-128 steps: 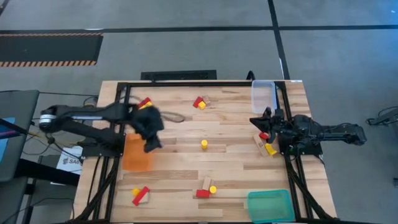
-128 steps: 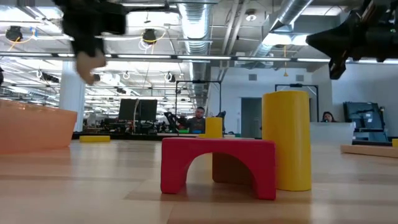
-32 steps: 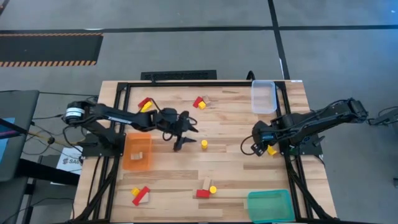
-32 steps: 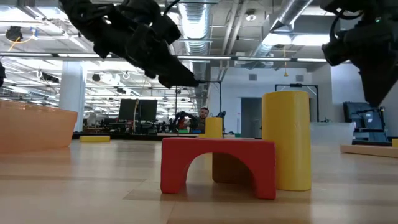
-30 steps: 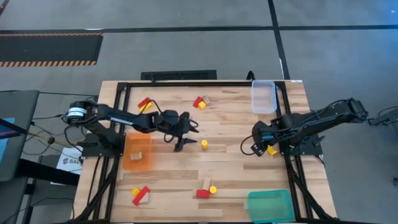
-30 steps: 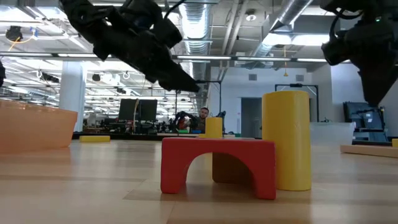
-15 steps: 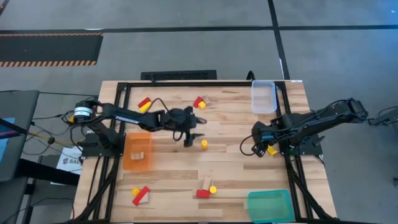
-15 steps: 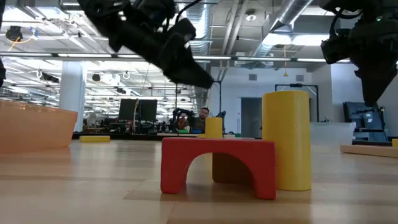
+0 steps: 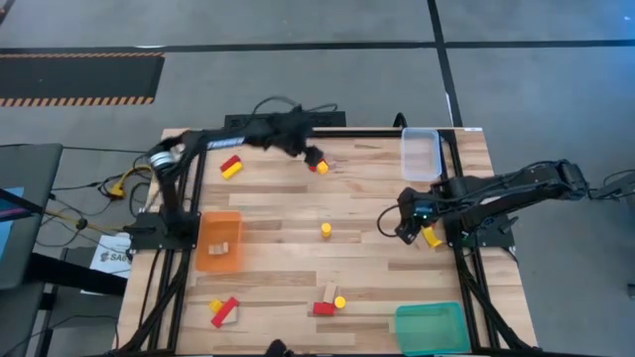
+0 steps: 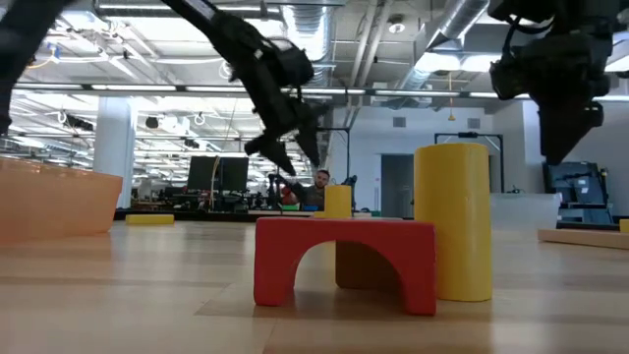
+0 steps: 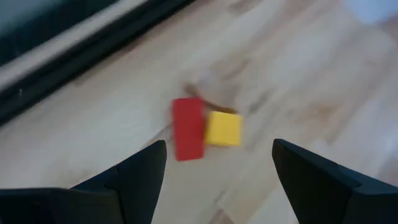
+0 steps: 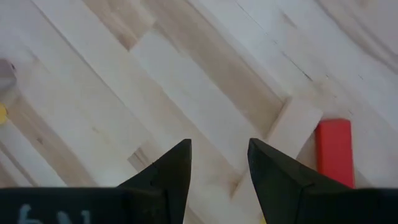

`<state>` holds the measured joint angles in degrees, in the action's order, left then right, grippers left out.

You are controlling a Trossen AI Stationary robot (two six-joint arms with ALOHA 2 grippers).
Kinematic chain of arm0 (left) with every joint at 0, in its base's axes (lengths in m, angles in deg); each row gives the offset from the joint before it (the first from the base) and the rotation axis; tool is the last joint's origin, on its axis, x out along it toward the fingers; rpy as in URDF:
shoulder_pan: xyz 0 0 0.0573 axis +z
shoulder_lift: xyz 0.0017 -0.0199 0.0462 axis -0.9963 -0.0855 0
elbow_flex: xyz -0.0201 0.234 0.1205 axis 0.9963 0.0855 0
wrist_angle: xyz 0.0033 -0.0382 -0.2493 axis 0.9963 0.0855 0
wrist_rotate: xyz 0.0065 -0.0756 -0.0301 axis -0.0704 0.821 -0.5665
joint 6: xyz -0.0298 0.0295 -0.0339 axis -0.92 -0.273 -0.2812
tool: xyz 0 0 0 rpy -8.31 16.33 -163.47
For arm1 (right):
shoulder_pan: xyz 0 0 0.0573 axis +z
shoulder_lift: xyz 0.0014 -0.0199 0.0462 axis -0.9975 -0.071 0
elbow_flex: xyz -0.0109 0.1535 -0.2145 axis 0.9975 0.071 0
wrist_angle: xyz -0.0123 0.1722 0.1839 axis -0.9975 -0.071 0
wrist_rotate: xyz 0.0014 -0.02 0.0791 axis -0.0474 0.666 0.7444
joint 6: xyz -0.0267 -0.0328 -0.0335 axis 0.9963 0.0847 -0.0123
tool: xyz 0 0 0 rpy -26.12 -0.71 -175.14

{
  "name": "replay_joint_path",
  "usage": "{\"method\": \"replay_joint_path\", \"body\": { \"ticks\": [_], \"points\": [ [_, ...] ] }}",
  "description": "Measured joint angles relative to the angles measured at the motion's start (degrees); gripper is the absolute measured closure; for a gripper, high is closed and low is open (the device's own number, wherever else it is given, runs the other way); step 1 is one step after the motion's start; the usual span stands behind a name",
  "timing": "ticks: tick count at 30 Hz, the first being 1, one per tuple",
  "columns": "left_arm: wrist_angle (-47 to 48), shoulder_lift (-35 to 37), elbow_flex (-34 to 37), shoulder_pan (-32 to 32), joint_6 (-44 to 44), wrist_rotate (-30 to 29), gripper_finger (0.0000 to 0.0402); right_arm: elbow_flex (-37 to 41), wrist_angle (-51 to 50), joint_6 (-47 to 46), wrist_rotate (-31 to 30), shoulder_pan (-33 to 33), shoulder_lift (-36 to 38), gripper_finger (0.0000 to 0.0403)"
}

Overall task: Sort & place blocks by color
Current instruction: Put the yellow block into the transparent bin

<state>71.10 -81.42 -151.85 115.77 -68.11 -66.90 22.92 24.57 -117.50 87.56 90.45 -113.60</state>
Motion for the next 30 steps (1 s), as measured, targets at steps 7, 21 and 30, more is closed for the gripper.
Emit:
{"method": "replay_joint_path", "body": {
  "ticks": [7, 21, 30],
  "points": [
    [14.00, -13.70, -19.29, -1.56, 4.09, 1.25, 0.0130, 0.00, 0.97, 0.01, 0.17, -0.18, 0.01, 0.0231],
    [21.85, -25.49, -27.51, -4.03, 8.02, -3.87, 0.0134, 0.00, 1.27, 0.04, 0.15, -0.16, 0.00, 0.0239],
    [21.21, -25.62, -27.49, -4.48, 9.29, -5.46, 0.0134, 0.00, 1.19, 0.38, -0.07, -0.14, 0.02, 0.0240]
  ]
}}
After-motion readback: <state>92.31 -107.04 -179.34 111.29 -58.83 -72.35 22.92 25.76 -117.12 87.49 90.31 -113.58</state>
